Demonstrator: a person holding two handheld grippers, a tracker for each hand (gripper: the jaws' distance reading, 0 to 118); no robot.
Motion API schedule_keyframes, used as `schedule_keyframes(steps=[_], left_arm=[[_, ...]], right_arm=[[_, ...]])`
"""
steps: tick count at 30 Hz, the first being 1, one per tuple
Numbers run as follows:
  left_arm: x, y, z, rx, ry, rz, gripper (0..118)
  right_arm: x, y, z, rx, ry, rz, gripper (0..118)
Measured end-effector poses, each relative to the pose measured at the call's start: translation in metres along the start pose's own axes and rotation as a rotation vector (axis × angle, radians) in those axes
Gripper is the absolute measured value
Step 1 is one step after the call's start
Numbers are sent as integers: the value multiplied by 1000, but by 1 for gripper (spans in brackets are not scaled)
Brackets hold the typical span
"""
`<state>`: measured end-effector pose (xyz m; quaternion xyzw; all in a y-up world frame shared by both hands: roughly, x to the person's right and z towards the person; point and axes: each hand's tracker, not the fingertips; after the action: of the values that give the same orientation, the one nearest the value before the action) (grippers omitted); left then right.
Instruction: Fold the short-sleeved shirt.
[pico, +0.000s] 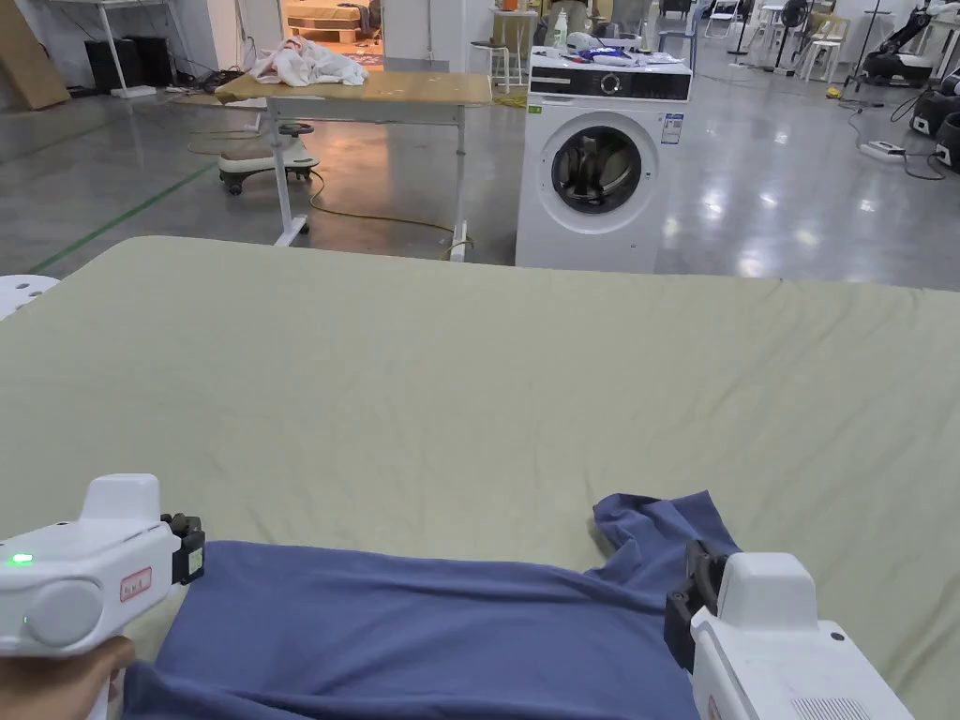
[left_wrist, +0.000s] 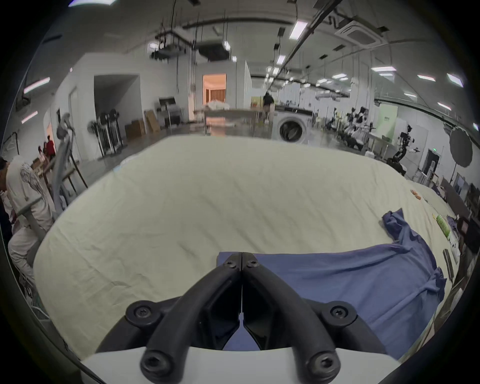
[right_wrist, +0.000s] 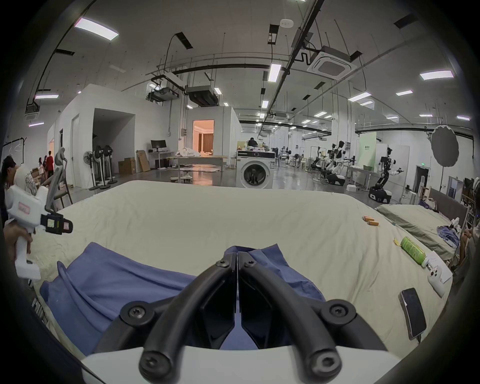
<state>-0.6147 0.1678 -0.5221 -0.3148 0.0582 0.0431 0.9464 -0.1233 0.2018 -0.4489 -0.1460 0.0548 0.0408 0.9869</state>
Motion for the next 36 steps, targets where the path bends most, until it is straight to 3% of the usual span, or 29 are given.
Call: schedule_keyframes(steps=[4,5,7,9,10,16,18,20,23,24,31,32,34,36], left_arm=[[-18,16,-47,-121,-55,17,3],[-21,19,-58,-154,-60,13,13],[-24,22,-77,-209,-30,-20,43],[-26,21,-94,-271,-42,-32,57],[-27,20,-100,-291,-48,-25,57],[-16,13,-118,-364,-14,-38,57],[-7,18,-115,-358,-1,-123,54],[2,18,-111,-356,-2,-160,46],[11,16,-108,-348,-11,-155,18],[13,17,-109,-343,-18,-162,2],[15,16,-87,-277,-36,-129,0],[10,19,-84,-258,-46,-118,0],[9,20,-70,-219,-49,-117,0],[7,21,-57,-177,-67,-121,0]], right_arm=[[7,-7,-8,-39,-11,8,0],[10,-9,-10,-53,-14,13,0],[15,-15,-13,-87,-11,18,0],[19,-20,-16,-110,-24,23,0],[20,-23,-16,-119,-30,26,0],[30,-35,-23,-175,-58,22,0],[32,-38,-25,-191,-66,18,0],[35,-39,-28,-204,-68,10,0],[38,-39,-37,-220,-72,1,0],[41,-38,-41,-222,-74,-3,0],[86,-12,-98,-291,-77,-50,2],[96,-9,-113,-333,-66,-62,6],[115,-4,-140,-406,-51,-44,23],[129,-3,-166,-499,3,-23,58]])
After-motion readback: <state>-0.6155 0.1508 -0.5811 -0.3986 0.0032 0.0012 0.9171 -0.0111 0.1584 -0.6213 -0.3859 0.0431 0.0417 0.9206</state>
